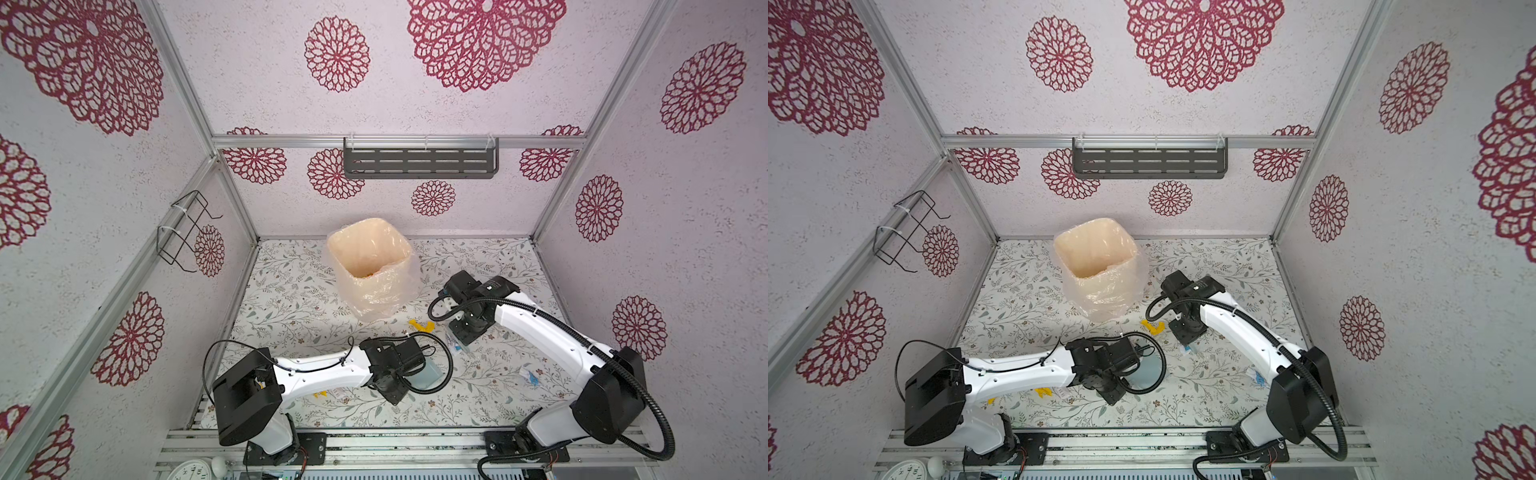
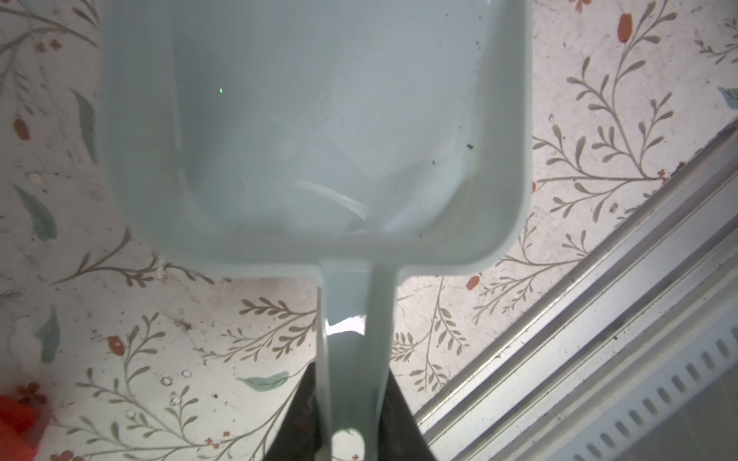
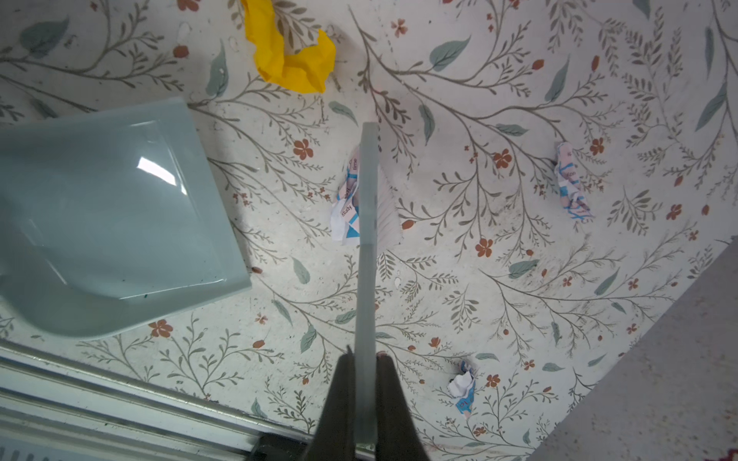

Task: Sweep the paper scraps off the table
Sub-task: 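Sweep the pink-blue printed scrap into the dustpan with the right gripper's brush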

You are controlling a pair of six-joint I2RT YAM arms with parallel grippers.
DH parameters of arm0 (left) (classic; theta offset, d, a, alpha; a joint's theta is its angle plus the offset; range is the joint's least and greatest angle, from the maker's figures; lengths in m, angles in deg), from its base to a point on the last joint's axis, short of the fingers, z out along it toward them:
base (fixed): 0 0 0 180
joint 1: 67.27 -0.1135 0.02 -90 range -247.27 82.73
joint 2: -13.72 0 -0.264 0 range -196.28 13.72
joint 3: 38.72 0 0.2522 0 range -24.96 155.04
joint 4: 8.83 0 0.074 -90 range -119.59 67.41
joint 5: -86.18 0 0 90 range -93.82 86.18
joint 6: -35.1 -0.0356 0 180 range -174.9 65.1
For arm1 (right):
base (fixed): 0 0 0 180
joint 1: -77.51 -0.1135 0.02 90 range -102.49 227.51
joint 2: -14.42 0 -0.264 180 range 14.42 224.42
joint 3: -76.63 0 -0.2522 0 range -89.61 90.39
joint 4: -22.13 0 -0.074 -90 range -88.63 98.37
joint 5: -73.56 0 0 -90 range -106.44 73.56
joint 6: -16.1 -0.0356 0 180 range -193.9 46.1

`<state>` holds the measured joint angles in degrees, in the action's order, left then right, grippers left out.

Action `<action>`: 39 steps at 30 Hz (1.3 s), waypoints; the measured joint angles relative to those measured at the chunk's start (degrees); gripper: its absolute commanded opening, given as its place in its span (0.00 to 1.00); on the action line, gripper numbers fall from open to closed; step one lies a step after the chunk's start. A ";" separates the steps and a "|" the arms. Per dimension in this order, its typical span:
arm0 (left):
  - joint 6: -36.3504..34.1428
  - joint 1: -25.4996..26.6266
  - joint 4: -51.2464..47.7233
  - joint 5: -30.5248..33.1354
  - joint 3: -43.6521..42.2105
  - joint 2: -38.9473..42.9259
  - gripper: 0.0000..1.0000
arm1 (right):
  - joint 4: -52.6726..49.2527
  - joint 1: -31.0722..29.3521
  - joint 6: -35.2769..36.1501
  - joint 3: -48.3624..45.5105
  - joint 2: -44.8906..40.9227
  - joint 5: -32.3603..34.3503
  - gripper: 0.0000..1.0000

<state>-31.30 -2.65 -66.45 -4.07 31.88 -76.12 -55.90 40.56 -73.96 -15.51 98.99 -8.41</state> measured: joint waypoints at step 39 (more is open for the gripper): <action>-6.10 -2.38 -2.40 -7.89 0.74 -3.41 0.00 | -5.81 -1.62 -5.99 4.76 2.08 -1.07 0.00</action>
<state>-37.40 -5.03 -68.85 -11.96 32.62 -79.53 -61.72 38.94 -79.95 -10.74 101.07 -9.48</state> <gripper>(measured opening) 0.216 0.086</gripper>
